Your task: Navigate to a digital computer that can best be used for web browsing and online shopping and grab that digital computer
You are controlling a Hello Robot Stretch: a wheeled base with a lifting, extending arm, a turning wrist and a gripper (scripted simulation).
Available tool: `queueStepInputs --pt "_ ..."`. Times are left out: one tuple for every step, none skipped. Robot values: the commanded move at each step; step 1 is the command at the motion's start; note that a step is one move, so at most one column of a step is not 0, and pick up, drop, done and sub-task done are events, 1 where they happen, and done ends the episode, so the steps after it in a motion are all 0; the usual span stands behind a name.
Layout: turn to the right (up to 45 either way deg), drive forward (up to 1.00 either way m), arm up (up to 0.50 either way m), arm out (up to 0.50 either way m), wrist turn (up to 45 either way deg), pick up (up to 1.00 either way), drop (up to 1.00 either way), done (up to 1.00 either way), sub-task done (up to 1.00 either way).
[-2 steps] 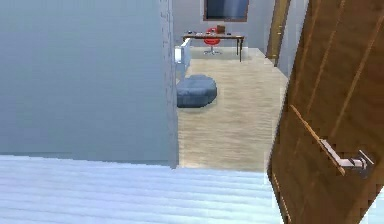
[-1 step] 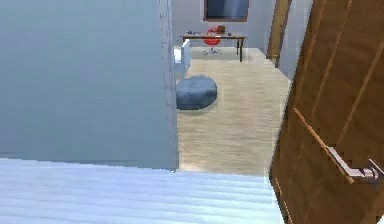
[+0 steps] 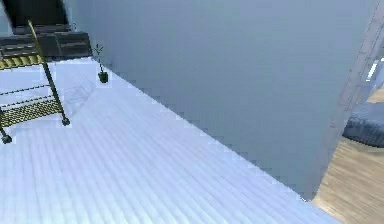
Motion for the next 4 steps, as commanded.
queueStepInputs --pt "-36.0 0.00 0.00 0.00 0.0 0.00 0.00 0.00 0.00" --pt "0.0 0.40 0.00 0.00 0.0 0.00 0.00 0.00 0.00" --pt "45.0 0.00 0.00 0.00 0.0 0.00 0.00 0.00 0.00" --pt "45.0 0.00 0.00 0.00 0.0 0.00 0.00 0.00 0.00"
